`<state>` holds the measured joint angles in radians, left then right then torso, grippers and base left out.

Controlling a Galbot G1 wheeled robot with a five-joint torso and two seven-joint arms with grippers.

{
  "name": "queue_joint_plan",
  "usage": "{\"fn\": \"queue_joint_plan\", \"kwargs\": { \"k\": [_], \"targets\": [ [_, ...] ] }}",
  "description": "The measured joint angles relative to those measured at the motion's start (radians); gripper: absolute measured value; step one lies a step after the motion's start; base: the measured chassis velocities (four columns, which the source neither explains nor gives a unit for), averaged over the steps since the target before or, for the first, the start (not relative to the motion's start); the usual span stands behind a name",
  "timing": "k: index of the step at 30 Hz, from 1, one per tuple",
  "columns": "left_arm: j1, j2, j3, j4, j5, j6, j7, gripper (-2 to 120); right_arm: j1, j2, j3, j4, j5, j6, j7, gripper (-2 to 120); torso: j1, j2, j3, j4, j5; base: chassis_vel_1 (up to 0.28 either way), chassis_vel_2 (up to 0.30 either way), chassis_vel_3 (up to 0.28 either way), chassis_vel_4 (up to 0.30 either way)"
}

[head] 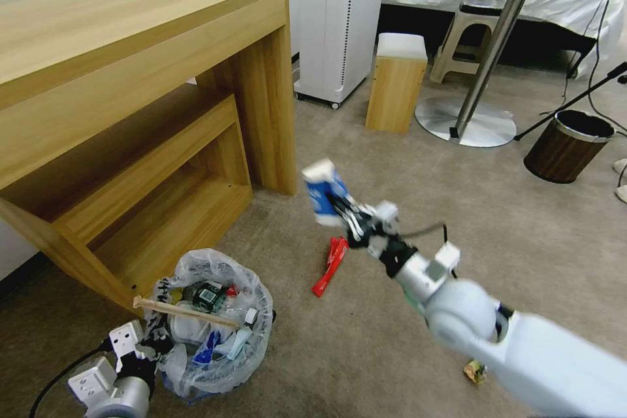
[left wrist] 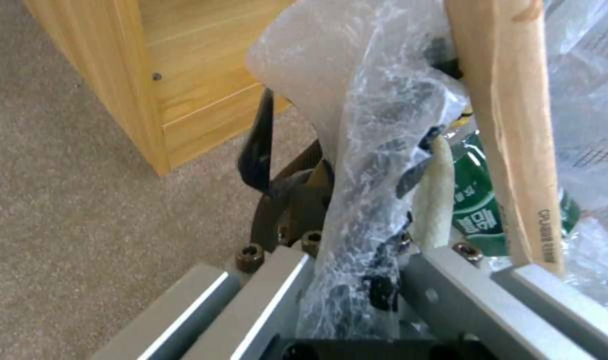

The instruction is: Pick up the trash bin and place the garbage on the floor into it.

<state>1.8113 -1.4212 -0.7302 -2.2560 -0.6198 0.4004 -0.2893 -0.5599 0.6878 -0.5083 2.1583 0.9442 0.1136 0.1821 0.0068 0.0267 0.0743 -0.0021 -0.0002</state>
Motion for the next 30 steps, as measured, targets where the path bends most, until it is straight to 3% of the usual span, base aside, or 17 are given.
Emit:
{"fn": "queue_joint_plan", "kwargs": {
  "k": [4,6,15,20,22,30],
  "targets": [
    [0.008,-0.006,0.001,-0.015,0.006,0.004,0.0,0,0.071,0.042,-0.105,0.023,0.071,-0.078,0.076,0,0.0,0.0,0.0,0.0001,0.0003,0.0,0.0,0.0,0.0],
    [0.022,-0.013,0.002,-0.033,0.016,0.006,0.002,0,0.128,0.088,-0.224,0.024,0.109,-0.142,0.152,0,0.0,0.0,0.0,0.0,0.0002,0.0,0.0,0.0,0.0],
    [0.043,-0.032,-0.002,-0.058,0.034,0.006,0.009,0,0.224,0.177,-0.468,-0.011,0.131,-0.2,0.25,0,0.0,0.0,0.0,-0.0001,0.0001,0.0,0.0,0.0,0.0],
    [0.05,-0.042,-0.003,-0.062,0.044,0.004,0.015,0,0.26,0.223,-0.543,-0.048,0.139,-0.217,0.282,0,0.0,0.0,0.0,-0.0001,0.0,0.0,0.0,0.0,0.0],
    [0.064,-0.049,-0.007,-0.071,0.052,-0.001,0.02,0,0.282,0.298,-0.594,-0.115,0.163,-0.244,0.335,0,0.0,0.0,0.0,-0.0001,0.0001,0.0,0.0,0.0,0.0],
    [0.069,-0.056,-0.009,-0.075,0.057,-0.005,0.023,0,0.262,0.408,-0.618,-0.191,0.185,-0.27,0.403,0,0.0,0.0,0.0,-0.0001,0.0001,0.0,0.0,0.0,0.0]
  ]
}}
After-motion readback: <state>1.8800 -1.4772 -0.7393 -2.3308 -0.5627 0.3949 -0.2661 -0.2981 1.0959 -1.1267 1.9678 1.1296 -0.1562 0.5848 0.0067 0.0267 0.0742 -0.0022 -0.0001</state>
